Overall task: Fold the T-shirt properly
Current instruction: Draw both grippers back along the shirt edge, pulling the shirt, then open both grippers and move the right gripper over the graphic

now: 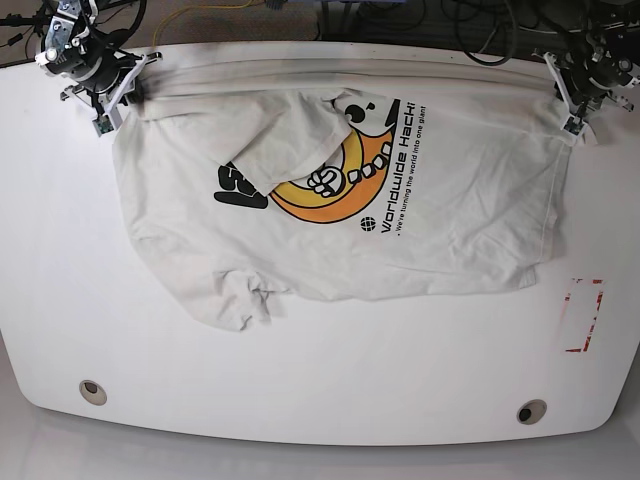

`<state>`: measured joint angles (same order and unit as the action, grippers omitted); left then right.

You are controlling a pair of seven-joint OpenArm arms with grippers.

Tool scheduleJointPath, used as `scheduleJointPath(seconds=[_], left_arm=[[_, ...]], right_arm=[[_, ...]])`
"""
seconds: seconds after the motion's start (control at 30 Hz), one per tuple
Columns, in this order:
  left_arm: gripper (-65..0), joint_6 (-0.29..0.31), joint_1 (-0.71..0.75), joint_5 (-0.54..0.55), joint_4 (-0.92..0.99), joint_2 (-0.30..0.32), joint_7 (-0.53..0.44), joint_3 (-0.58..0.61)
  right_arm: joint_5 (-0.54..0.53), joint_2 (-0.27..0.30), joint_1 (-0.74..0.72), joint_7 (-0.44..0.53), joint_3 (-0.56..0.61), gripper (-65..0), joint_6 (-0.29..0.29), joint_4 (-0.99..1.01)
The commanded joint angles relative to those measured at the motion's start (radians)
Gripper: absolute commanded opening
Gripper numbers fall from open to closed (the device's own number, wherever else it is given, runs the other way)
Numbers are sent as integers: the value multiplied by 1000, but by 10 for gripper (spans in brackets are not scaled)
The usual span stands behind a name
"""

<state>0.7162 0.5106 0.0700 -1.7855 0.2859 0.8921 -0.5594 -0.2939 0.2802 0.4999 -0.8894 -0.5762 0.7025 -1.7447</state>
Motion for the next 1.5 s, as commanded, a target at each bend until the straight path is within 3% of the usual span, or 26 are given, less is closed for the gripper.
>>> scheduleJointPath(seconds=[0.0, 0.17, 0.27, 0.37, 0.47, 0.57, 0.67, 1.03, 1.37, 1.47], left_arm=[[-646, -18, 23, -40, -23, 20, 12, -18], [-643, -18, 50, -40, -30, 20, 12, -18], [-613, -18, 50, -40, -30, 20, 12, -18], [-514, -18, 50, -40, -30, 20, 20, -18], [-360, -18, 44, -40, -30, 20, 74, -18], [-228, -18, 20, -39, -53, 20, 118, -18], [-147, -18, -14, -39, -90, 20, 151, -18], [-146, -18, -163, -39, -192, 20, 304, -11], [-146, -18, -289, -39, -195, 28, 364, 14], [-146, -18, -306, -39, -196, 28, 364, 17]], right_arm=[[48, 17, 18, -43, -11, -604, -4, -4], [48, 17, 19, -43, -11, -596, -4, -2], [48, 17, 16, -43, -11, -525, -4, -5], [49, 17, 16, -43, -11, -392, -4, -8], [49, 18, 16, -43, -11, -228, -4, -11], [49, 18, 16, -43, -14, -135, -4, -39], [49, 14, 16, -43, -14, -130, -4, -82], [46, -12, -5, -90, -14, -147, -4, -255], [37, -20, -73, -153, -12, -147, -4, -274], [37, -54, -123, -153, -11, -147, -4, -272]])
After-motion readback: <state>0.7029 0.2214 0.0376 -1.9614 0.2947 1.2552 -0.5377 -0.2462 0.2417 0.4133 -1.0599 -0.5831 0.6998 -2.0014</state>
